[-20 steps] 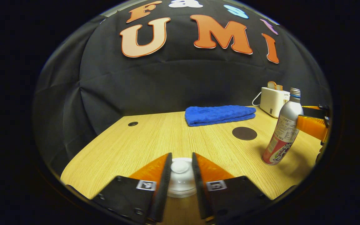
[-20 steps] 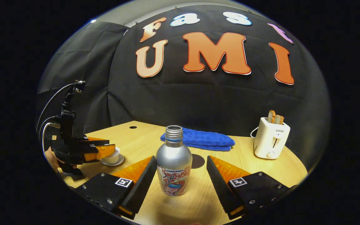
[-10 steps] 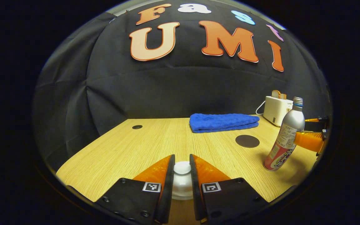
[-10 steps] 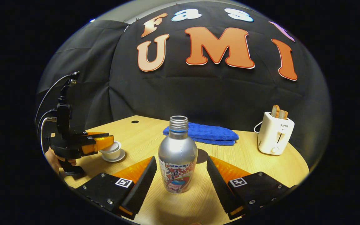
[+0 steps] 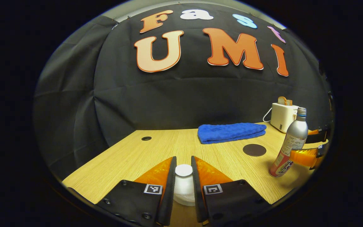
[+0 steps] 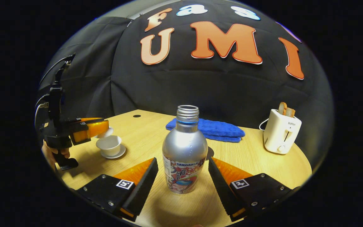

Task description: Open the teacup lid with one hand, grasp the water bottle and pour water into the teacup with the other hand; after pouring, place the water bottle on the coaster and then close the teacup lid.

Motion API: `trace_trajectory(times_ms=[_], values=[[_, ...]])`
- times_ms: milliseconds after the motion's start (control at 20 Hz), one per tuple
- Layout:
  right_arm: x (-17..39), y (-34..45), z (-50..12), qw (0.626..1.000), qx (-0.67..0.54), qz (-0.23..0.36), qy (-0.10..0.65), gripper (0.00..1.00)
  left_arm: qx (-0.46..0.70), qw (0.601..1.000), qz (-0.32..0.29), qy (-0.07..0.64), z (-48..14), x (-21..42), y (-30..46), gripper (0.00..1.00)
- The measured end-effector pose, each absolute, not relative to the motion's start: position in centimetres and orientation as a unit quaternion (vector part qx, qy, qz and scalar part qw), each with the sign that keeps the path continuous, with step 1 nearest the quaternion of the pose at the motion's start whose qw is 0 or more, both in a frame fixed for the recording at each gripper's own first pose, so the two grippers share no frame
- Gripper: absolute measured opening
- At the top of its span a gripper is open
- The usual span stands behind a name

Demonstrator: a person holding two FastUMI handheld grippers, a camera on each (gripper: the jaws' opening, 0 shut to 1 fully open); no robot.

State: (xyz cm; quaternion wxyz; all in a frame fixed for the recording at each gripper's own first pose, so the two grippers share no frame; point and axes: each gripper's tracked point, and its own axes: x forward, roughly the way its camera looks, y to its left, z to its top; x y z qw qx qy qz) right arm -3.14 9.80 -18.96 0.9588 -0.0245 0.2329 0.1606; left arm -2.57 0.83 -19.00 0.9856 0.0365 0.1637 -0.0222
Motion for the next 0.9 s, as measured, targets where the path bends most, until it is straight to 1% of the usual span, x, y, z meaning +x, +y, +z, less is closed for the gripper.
trace_trajectory(times_ms=[400, 600, 800, 900], values=[[-3.3, 10.4, -20.5, 0.952, -0.038, 0.162, 0.257, 0.97, 0.046, 0.989, 0.003, 0.142, -17.1, -3.4, 2.8, 0.34], [-3.3, 10.4, -22.2, 0.946, -0.059, 0.155, 0.277, 0.96, 0.045, 0.988, 0.016, 0.146, -17.3, -4.2, 4.3, 0.33], [-3.3, 10.5, -23.7, 0.941, -0.052, 0.148, 0.299, 0.96, 0.043, 0.988, 0.024, 0.146, -17.5, -4.6, 5.2, 0.33], [-3.2, 10.3, -24.0, 0.941, -0.051, 0.140, 0.302, 0.92, 0.041, 0.988, 0.027, 0.146, -17.6, -4.8, 5.7, 0.33]])
